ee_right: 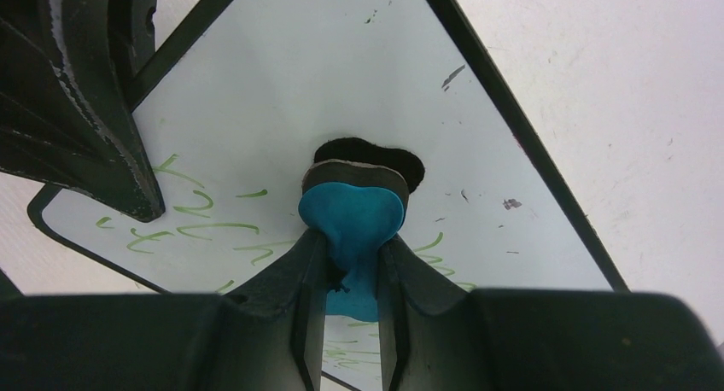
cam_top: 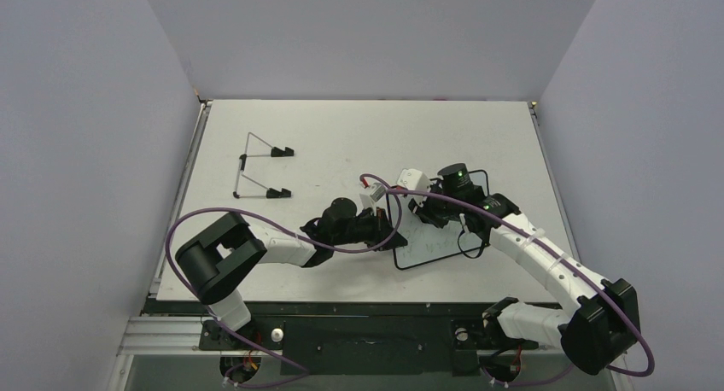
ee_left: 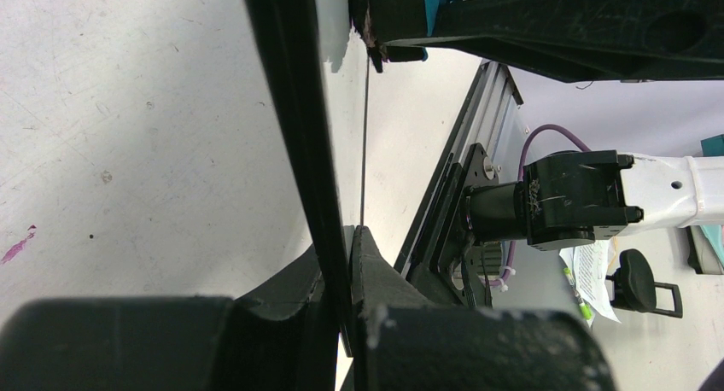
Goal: Erase the whiteboard
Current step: Erase the whiteboard at the center of the board.
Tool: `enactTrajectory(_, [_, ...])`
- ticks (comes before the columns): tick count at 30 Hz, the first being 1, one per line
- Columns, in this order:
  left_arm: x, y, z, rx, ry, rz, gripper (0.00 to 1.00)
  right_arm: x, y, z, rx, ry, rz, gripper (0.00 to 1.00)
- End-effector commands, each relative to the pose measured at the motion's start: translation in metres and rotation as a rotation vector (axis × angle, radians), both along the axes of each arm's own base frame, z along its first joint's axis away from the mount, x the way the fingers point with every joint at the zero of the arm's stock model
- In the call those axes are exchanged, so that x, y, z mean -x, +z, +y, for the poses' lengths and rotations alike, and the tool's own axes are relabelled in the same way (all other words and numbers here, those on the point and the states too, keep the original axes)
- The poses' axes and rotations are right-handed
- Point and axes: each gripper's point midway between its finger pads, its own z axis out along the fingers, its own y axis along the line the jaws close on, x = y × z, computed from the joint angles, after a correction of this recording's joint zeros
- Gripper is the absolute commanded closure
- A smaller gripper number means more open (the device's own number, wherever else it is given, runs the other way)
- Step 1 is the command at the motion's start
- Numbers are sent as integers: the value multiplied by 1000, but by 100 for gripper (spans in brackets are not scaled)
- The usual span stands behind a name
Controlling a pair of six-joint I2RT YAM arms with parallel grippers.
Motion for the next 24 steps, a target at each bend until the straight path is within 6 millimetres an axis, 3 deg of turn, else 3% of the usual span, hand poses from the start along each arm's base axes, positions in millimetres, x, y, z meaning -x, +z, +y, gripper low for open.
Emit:
enactTrajectory(1, [6, 10, -10, 33, -55, -62, 100, -11, 8, -7, 5, -58, -67, 100])
enactTrajectory(7, [7, 7, -10, 36, -45, -53, 100, -1, 4, -8, 44, 21, -33, 100])
enactTrajectory(9, [7, 7, -10, 36, -42, -52, 100, 18, -3, -3, 51, 117, 25, 100])
enactTrajectory(13, [8, 7, -9, 36, -43, -52, 100, 31, -8, 1, 97, 225, 35, 100])
enactTrajectory(16, [8, 6, -8, 31, -43, -49, 100, 16, -3, -2, 85, 122, -6, 100])
enactTrajectory(19, [8, 5, -8, 29, -41, -48, 100, -24, 23, -19, 15, -154, -131, 100])
enactTrajectory(21, [8, 4, -7, 30, -37, -46, 100, -34, 34, -28, -30, -247, -165, 100])
enactTrajectory(23, [8, 3, -8, 30, -34, -42, 100, -32, 37, -27, -70, -236, -147, 100])
enactTrajectory(24, [8, 2, -7, 30, -33, -39, 100, -21, 34, -20, -102, -165, -96, 100])
